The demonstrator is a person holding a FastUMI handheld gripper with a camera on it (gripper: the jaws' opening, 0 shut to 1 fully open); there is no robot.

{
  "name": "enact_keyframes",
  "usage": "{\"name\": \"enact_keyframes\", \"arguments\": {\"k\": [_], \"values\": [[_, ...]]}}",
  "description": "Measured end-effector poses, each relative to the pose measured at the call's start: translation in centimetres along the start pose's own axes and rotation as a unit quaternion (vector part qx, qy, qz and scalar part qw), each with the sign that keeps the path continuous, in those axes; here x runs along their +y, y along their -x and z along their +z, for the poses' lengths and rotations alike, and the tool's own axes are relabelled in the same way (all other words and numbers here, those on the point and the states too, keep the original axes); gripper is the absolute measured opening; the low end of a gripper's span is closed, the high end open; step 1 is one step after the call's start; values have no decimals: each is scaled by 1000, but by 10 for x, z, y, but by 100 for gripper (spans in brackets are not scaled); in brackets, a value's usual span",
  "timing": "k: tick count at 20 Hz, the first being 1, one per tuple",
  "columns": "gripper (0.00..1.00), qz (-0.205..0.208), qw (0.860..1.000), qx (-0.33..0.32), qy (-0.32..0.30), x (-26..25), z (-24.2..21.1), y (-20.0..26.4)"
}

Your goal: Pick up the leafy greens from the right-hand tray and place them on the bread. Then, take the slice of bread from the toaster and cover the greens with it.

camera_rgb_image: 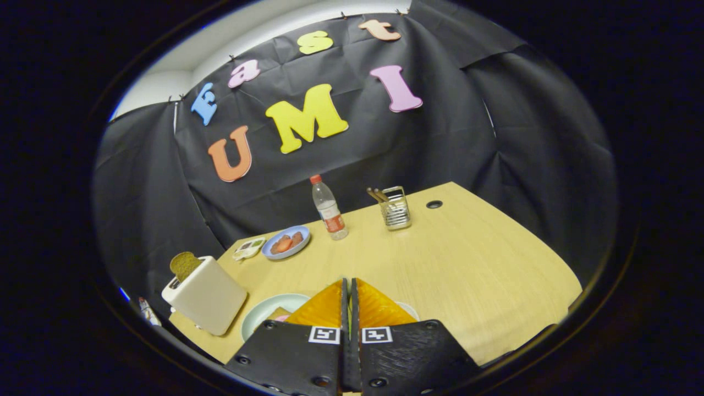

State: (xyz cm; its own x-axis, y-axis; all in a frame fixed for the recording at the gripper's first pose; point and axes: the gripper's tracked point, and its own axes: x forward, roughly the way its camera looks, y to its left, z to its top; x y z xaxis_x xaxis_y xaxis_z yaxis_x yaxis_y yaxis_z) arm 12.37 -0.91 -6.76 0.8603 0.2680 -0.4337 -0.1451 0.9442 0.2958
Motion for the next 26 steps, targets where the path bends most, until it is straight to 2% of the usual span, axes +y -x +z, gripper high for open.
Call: {"name": "enact_keyframes", "arguments": {"k": [10, 20, 26], "values": [[0, 58, 997, -29, 29, 107, 12, 15], [0, 125, 992, 25, -8, 190, -50, -15], [0, 141, 988, 60, -32, 206, -83, -31]]}}
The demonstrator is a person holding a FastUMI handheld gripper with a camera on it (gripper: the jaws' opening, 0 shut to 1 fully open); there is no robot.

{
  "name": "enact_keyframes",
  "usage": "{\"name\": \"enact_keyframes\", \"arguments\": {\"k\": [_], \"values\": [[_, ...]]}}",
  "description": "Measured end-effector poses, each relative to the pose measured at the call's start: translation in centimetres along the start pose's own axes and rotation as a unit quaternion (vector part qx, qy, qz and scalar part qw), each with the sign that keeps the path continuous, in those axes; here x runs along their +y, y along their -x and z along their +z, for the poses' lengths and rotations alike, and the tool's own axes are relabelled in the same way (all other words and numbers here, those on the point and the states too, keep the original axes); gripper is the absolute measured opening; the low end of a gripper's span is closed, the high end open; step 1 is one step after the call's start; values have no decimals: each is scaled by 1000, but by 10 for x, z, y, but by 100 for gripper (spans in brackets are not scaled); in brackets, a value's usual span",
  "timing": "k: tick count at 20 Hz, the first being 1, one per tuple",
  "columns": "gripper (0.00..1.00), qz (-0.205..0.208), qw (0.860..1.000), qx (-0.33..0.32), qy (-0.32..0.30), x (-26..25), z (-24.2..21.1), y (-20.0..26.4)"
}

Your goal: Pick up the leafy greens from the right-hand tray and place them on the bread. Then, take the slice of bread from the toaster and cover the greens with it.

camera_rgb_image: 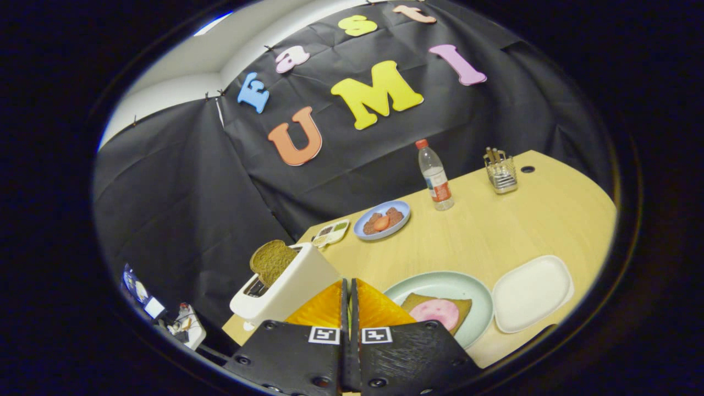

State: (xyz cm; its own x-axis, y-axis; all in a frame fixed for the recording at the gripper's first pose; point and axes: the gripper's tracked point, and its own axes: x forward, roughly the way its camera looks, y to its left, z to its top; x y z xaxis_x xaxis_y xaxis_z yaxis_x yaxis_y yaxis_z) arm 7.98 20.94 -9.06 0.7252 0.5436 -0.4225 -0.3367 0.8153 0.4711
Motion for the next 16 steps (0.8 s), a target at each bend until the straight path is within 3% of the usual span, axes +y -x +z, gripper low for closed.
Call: {"name": "enact_keyframes", "arguments": {"k": [3, 16], "values": [[0, -6, 1000, 11, -2, -6, -9, -6], [0, -102, 992, -5, 74, -82, 2, -12]]}}
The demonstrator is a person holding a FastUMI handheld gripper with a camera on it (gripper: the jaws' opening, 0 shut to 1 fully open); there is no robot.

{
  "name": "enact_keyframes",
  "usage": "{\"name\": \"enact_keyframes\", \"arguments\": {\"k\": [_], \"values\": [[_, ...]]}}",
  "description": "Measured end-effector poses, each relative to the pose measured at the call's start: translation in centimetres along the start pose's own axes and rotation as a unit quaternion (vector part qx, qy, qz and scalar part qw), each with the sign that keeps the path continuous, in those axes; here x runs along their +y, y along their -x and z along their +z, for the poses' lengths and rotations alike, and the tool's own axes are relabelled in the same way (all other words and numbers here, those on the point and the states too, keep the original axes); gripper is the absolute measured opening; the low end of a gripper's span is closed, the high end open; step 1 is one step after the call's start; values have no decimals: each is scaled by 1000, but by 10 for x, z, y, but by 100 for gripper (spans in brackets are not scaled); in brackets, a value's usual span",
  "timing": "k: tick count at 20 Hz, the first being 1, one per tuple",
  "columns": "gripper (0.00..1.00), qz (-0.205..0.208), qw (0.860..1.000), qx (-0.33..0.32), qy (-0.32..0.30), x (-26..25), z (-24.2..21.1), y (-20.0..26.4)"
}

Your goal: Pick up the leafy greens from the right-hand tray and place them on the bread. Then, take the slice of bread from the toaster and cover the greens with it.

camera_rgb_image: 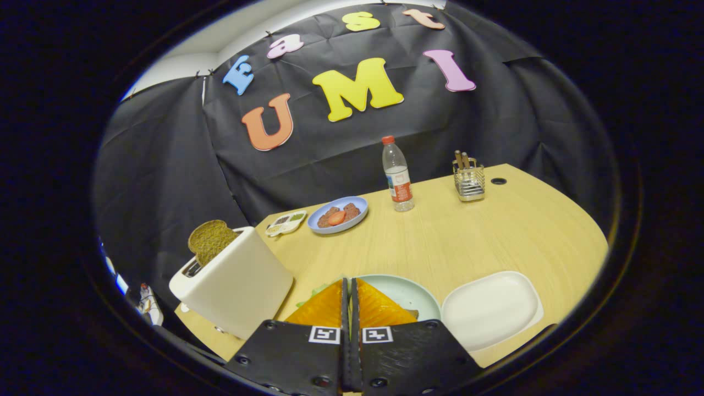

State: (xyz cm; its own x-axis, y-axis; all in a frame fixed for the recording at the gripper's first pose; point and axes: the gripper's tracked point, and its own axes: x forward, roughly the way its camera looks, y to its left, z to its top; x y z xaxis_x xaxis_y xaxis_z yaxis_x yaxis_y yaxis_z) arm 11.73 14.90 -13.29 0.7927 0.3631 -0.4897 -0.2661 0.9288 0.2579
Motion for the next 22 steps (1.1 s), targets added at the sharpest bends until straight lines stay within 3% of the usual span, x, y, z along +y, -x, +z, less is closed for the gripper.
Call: {"name": "enact_keyframes", "arguments": {"k": [2, 11, 16, 22], "values": [[0, -9, 1000, 0, 21, -3, -1, -4], [97, -60, 992, -68, 92, -12, 26, 8], [97, -109, 978, -142, 109, -2, 54, 52], [96, -100, 972, -196, 85, 62, 72, 89]]}}
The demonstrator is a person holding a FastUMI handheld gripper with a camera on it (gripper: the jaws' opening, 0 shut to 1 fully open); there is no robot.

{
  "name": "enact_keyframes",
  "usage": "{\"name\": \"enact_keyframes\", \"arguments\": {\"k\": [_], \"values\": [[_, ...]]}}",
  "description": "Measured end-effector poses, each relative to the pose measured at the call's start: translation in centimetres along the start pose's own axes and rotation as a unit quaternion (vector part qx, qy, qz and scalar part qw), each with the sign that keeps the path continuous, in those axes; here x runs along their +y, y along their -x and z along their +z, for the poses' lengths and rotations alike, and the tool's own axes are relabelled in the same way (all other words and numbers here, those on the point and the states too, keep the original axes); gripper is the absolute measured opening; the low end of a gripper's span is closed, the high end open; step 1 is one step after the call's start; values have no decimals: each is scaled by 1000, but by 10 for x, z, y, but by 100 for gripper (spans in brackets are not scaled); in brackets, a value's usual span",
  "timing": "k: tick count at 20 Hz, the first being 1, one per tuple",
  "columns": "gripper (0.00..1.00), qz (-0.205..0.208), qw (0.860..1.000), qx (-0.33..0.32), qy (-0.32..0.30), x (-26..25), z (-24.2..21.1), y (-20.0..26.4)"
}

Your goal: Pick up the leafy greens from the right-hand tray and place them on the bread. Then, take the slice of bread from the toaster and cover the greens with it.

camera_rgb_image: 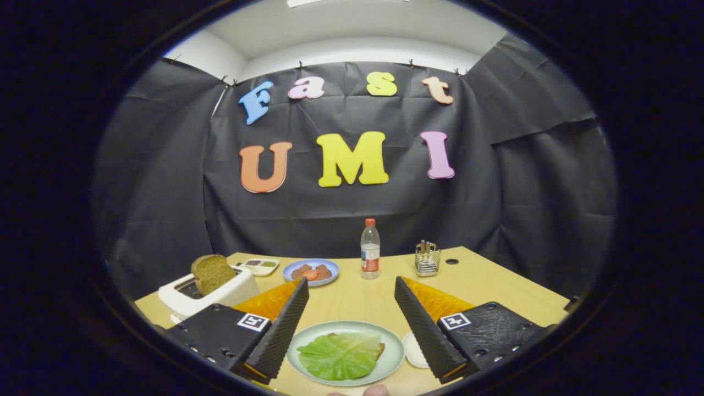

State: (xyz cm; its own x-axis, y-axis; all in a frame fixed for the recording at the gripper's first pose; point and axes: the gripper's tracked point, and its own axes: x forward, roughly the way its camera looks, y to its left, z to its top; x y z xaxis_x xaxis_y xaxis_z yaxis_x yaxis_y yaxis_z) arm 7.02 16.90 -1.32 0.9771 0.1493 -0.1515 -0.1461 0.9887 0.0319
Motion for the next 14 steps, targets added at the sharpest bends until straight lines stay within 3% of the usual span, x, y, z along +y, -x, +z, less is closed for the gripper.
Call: {"name": "enact_keyframes", "arguments": {"k": [8, 14], "values": [[96, 73, 997, 5, 31, 135, -5, 13], [96, 80, 996, 25, 34, 205, -22, -2]]}}
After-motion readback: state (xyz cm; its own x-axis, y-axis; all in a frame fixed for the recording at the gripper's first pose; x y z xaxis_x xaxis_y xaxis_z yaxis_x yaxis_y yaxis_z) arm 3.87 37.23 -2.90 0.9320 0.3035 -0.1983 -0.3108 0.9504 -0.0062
